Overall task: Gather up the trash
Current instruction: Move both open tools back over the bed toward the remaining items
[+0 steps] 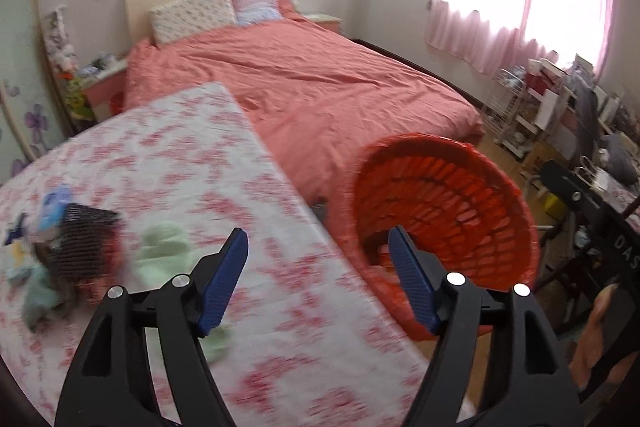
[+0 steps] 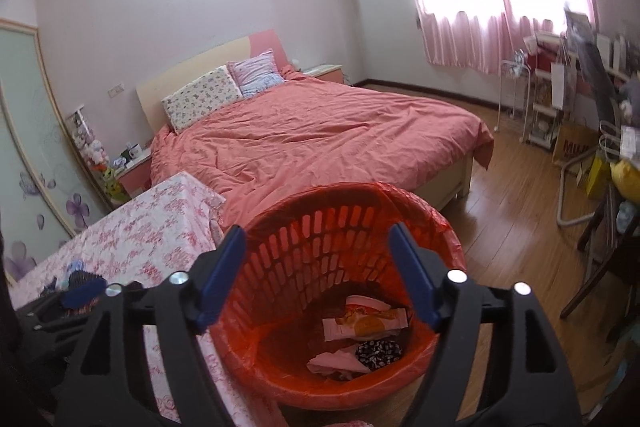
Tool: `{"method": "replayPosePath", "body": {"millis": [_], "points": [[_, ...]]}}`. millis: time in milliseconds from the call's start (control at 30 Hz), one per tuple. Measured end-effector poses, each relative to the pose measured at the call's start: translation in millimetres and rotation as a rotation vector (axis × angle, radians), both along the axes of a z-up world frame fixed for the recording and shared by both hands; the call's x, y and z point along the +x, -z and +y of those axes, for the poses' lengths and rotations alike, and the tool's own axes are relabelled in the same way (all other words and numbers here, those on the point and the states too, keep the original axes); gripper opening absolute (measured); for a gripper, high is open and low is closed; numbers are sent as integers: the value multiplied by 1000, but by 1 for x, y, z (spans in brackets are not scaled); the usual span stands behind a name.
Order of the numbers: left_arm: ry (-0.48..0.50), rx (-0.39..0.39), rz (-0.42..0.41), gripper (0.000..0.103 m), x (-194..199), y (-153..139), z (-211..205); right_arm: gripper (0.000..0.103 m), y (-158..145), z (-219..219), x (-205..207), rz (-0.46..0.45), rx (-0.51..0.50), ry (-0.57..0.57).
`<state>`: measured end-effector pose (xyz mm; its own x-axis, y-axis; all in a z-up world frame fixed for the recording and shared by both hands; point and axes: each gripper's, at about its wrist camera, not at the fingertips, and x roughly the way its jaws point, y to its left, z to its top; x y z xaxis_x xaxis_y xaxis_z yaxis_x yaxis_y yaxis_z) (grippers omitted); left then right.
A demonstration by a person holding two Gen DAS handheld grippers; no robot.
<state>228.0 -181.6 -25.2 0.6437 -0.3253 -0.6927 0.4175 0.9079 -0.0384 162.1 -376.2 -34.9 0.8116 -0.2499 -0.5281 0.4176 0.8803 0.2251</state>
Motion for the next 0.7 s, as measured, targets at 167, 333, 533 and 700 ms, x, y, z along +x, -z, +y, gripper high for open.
{"method": "replayPosePath", "body": {"millis": [167,333,533,700], "points": [[-94,24,-17,72,-1,0,50,81,-2,33,6,23,-36,-55],[-200,46,-30,73,-1,3,104,85,0,73,18,38,-58,-114],[-332,57,-33,73,0,8,178,85,11,126,44,81,-33,-233],[-437,64,-17,73,5,15,230,85,26,175,69,137,-27,-332]]}}
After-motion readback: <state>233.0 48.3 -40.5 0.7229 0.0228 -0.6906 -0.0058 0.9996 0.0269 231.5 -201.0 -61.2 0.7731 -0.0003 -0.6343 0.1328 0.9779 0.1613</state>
